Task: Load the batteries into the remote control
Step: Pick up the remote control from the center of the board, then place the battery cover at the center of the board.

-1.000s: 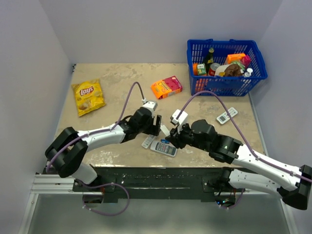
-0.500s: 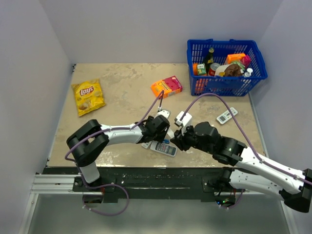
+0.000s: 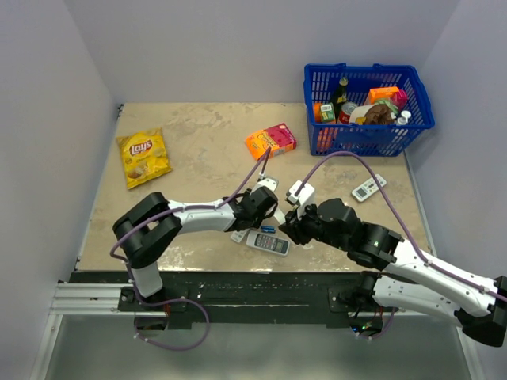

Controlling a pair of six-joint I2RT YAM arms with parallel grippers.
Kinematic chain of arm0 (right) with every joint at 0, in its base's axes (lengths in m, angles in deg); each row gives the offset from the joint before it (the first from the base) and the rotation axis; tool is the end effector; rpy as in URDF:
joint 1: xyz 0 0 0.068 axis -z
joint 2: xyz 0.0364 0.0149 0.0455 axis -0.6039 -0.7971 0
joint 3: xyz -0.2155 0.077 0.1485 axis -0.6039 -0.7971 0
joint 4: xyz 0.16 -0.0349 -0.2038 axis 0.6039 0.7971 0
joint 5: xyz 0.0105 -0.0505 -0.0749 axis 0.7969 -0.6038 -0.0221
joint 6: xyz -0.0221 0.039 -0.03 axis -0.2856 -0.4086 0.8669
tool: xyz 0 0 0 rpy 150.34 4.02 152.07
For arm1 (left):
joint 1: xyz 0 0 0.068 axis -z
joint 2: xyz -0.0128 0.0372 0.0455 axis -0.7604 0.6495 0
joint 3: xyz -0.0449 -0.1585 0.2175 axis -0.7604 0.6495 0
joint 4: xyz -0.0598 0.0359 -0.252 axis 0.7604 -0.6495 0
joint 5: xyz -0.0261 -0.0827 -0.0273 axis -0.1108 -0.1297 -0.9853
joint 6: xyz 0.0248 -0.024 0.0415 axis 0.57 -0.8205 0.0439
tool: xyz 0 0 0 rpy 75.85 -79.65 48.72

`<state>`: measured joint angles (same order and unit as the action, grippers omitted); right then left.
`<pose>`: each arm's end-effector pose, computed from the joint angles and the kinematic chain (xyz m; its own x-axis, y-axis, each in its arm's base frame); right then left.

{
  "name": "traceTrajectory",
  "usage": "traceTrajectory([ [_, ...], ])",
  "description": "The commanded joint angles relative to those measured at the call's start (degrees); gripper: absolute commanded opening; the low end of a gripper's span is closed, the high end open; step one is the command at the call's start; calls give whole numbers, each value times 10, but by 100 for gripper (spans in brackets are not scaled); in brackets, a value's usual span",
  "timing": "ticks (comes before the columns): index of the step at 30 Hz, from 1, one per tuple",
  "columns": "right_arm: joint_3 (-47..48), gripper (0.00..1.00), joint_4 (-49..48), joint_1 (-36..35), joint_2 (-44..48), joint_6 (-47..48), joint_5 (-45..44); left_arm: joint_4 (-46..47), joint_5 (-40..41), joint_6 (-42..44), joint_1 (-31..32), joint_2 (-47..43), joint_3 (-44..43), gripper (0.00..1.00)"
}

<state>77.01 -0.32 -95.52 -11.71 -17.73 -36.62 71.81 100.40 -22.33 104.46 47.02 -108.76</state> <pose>0.0992 0.1530 0.3057 -0.3230 -0.2901 -0.9008 -0.7560 0.6517 0.0612 0.2149 -0.2799 0.1535 -0.6747 0.3501 -0.6498 0.3707 0.9220 0.1118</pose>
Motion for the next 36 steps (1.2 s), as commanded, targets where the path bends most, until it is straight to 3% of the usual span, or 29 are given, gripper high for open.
traceTrajectory([
  [1, 5, 3, -45, 0, 16, -8, 6, -13, -17, 28, -12, -53, 14, 24],
  [13, 23, 3, -55, 0, 16, -3, 63, 222, -364, 20, -179, -292, 155, 0],
  [20, 44, 3, -66, 0, 15, 5, 103, 405, -537, -65, -256, -370, 212, 0],
  [25, 49, 2, -86, -1, 7, 11, 136, 640, -648, -181, -317, -377, 279, 0],
  [32, 31, 0, -178, 9, -6, 7, 211, 1084, -701, -442, -377, -298, 351, 0],
  [35, 18, 0, -222, 17, -18, 8, 240, 1203, -700, -524, -390, -260, 357, 0],
  [36, 10, 0, -230, 19, -20, 9, 248, 1203, -704, -524, -391, -258, 352, 0],
])
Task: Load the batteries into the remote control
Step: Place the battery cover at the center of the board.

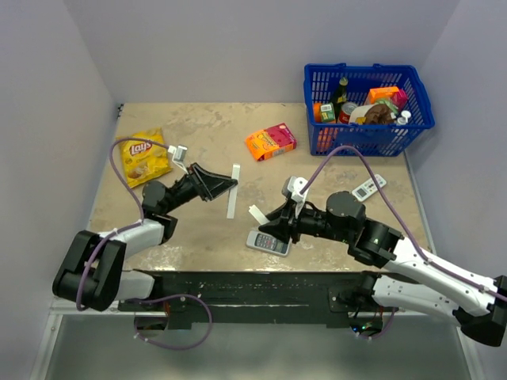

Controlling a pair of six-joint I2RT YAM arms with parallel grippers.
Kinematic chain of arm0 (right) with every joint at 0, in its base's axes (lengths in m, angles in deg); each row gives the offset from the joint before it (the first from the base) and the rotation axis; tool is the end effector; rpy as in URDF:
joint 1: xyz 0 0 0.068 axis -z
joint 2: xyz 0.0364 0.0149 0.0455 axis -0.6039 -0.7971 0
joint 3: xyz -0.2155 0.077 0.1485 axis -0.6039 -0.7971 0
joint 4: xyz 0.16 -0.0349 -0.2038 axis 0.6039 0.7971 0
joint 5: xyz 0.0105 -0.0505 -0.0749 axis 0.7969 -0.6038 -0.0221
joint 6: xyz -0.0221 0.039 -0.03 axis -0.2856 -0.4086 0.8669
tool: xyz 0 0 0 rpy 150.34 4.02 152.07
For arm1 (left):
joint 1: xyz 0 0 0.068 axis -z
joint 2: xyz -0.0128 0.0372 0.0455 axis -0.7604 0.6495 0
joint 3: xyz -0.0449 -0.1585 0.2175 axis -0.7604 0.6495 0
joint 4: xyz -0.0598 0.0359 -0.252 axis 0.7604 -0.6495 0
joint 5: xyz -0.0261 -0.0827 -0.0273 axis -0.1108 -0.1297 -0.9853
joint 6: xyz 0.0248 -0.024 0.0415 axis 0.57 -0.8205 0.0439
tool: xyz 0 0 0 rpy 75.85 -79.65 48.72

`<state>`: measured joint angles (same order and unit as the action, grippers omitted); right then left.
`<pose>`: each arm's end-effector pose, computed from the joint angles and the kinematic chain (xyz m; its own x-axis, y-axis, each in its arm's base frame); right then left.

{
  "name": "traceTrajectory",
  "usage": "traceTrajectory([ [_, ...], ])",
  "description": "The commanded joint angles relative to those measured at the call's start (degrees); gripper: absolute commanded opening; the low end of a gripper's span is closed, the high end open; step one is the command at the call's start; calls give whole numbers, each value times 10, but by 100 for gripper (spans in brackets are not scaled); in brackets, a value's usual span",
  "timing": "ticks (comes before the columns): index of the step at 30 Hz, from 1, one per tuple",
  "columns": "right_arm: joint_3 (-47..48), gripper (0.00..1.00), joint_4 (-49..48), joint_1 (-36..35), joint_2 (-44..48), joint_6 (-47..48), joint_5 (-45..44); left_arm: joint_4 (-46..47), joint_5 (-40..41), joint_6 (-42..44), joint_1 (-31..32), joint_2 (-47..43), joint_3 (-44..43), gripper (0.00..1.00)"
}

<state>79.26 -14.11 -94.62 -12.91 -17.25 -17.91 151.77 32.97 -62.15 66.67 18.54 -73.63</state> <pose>0.0979 0.1673 0.3410 -0.2080 -0.1161 -0.9712 -0.9165 0.3701 0.1520 0.2254 -0.0947 0.2431 -0.6105 -0.5013 -0.6132 0.6303 0.1614 -0.7594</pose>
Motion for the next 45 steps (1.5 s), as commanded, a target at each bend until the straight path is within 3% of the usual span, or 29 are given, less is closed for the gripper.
traceTrajectory([
  [1, -16, 0, -92, 18, -10, 4, 67, 404, -36, -118, -13, 24, -2, 0],
  [10, -67, 0, -217, 70, -44, -48, 157, 404, -41, -106, -15, -35, -34, 0],
  [14, -85, 0, -249, 73, -50, -61, 152, 404, -39, -99, -15, -53, -38, 0],
  [16, -81, 0, -226, 77, -65, -57, 112, 398, -36, -89, -17, -54, -34, 0],
  [20, -32, 0, -71, 89, -123, -32, 32, 373, -32, -65, -34, -52, -1, 0],
  [26, 3, 0, 43, 126, -200, -29, -49, 366, -43, -28, -44, -47, 47, 0],
  [36, 91, 3, 80, 164, -410, 6, -119, 296, -73, 1, -57, -56, 42, 0],
  [45, 140, 11, 94, 163, -507, 22, -161, 78, -75, 128, -57, -144, 19, 0],
])
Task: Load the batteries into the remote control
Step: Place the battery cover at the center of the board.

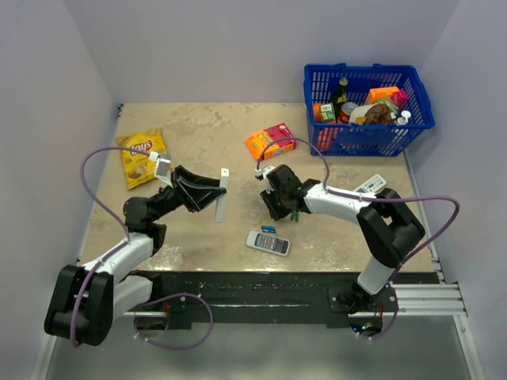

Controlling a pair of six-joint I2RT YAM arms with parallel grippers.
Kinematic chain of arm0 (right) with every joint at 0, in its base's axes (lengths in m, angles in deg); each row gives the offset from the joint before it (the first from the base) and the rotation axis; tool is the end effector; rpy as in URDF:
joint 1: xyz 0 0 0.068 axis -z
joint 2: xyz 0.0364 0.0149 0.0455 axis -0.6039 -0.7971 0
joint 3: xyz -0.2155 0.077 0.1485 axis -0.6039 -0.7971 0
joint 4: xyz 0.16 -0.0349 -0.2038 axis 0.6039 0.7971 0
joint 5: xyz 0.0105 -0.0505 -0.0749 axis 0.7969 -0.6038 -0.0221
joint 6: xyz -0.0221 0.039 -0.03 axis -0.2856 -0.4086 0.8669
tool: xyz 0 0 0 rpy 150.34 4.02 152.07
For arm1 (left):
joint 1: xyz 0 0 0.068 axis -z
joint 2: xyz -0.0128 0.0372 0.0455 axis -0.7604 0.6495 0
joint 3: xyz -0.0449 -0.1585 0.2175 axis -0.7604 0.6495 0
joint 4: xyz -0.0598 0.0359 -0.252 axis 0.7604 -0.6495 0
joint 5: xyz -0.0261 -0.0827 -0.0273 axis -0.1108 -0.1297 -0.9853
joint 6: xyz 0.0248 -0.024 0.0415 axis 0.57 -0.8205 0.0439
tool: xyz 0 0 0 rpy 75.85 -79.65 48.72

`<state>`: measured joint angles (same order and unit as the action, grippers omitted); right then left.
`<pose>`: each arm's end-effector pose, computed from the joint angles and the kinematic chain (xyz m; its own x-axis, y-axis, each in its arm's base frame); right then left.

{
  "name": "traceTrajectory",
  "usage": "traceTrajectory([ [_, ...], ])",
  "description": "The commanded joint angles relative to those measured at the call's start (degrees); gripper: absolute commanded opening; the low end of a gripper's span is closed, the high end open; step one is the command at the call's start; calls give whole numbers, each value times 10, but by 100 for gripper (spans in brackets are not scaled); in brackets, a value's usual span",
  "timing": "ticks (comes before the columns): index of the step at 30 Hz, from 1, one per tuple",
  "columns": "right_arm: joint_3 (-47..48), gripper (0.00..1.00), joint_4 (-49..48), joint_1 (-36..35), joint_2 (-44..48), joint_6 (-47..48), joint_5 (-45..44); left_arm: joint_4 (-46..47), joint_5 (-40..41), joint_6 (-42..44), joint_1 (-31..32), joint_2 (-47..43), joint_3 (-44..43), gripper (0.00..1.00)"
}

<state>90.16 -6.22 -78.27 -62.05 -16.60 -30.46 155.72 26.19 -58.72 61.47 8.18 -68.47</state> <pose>0.2532 0.2206 0.1743 -0.6960 -0.4693 -0.5435 -0.5842 0.8102 0.0484 0.1934 -0.0684 0.2582 -0.4651 -0.4791 -0.7444 0.7788 0.1783 -0.6014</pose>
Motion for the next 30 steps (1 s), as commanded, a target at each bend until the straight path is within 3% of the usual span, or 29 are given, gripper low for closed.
traceTrajectory([
  [1, 33, 12, 17, 0, -24, 16, -39, -1, -7, 106, -5, -54, -36, 0],
  [6, 47, 22, 32, 0, -48, 18, -43, -73, 1, 148, -5, -76, -48, 0],
  [16, 49, 39, 44, 1, -68, 23, -50, -78, 1, 146, -5, -82, -47, 0],
  [20, 49, 42, 46, 1, -68, 24, -50, -82, 4, 147, -5, -87, -43, 0],
  [27, 39, 59, 47, 1, -39, 18, -42, -93, 13, 147, -5, -105, -35, 0],
  [30, 30, 64, 35, 0, 25, 21, -2, -72, 22, 130, -5, -110, -29, 0],
])
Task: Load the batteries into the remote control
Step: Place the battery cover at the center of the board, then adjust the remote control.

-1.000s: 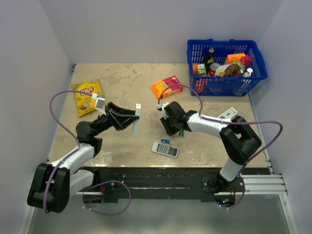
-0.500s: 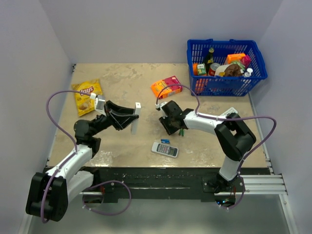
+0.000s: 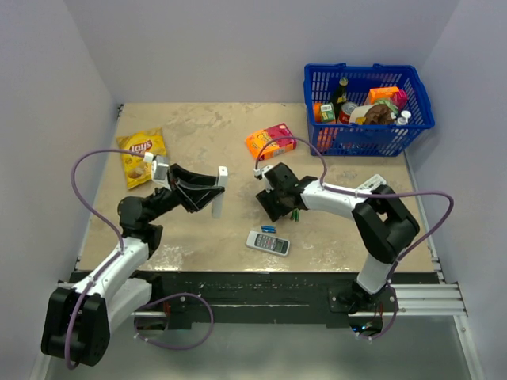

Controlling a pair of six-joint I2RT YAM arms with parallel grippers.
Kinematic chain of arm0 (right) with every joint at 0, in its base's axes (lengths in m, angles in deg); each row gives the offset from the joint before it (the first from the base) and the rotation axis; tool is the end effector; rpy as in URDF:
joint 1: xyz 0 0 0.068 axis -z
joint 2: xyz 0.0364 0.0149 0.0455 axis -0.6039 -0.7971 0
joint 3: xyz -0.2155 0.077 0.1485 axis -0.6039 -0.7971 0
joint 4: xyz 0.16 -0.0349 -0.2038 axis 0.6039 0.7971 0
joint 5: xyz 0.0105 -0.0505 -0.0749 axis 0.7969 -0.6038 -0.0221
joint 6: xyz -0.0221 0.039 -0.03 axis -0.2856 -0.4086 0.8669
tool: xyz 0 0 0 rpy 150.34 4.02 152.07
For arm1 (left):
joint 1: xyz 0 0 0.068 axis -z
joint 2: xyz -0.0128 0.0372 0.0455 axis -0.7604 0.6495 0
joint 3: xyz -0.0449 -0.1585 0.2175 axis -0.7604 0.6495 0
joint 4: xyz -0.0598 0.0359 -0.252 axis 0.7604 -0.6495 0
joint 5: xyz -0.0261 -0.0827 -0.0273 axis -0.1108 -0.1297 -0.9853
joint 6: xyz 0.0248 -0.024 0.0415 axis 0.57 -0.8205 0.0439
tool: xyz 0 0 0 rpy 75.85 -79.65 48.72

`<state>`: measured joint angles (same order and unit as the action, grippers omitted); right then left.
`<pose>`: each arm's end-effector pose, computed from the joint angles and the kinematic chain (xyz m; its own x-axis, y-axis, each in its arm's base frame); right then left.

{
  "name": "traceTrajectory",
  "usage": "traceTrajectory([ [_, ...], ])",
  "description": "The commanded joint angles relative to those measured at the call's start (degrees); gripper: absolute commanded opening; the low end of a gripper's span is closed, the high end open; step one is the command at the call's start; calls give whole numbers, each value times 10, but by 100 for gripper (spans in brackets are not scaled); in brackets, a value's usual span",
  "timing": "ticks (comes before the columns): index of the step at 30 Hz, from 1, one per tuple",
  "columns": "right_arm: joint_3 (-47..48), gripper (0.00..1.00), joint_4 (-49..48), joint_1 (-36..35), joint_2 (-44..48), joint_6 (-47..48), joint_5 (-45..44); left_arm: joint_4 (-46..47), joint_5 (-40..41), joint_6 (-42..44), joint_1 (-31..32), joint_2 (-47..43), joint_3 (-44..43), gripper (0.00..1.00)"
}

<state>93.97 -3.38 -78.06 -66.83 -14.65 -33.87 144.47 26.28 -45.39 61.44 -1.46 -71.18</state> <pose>0.2657 0.2269 0.1634 -0.7018 -0.5154 -0.4917 -0.5798 0.8144 -0.0262 0.1789 -0.0652 0.2856 -0.2561 -0.4296 -0.8660 0.8721 0.2837 -0.3987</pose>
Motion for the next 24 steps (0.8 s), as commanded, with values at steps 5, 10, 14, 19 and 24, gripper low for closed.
traceTrajectory([
  [5, -67, 73, -114, -1, 247, -5, 194, 100, 48, -63, -5, -6, 14, 0],
  [10, -167, 77, -387, -2, 339, -94, 412, 174, 64, -135, -4, 8, 23, 0],
  [14, -183, 80, -506, -26, 338, -133, 456, 259, 78, -198, -4, 22, 30, 0],
  [19, -161, 83, -592, -64, 301, -162, 460, 346, 94, -261, 1, 37, 32, 0],
  [24, -130, 86, -622, -95, 254, -173, 446, 381, 98, -287, 10, 48, 20, 0],
])
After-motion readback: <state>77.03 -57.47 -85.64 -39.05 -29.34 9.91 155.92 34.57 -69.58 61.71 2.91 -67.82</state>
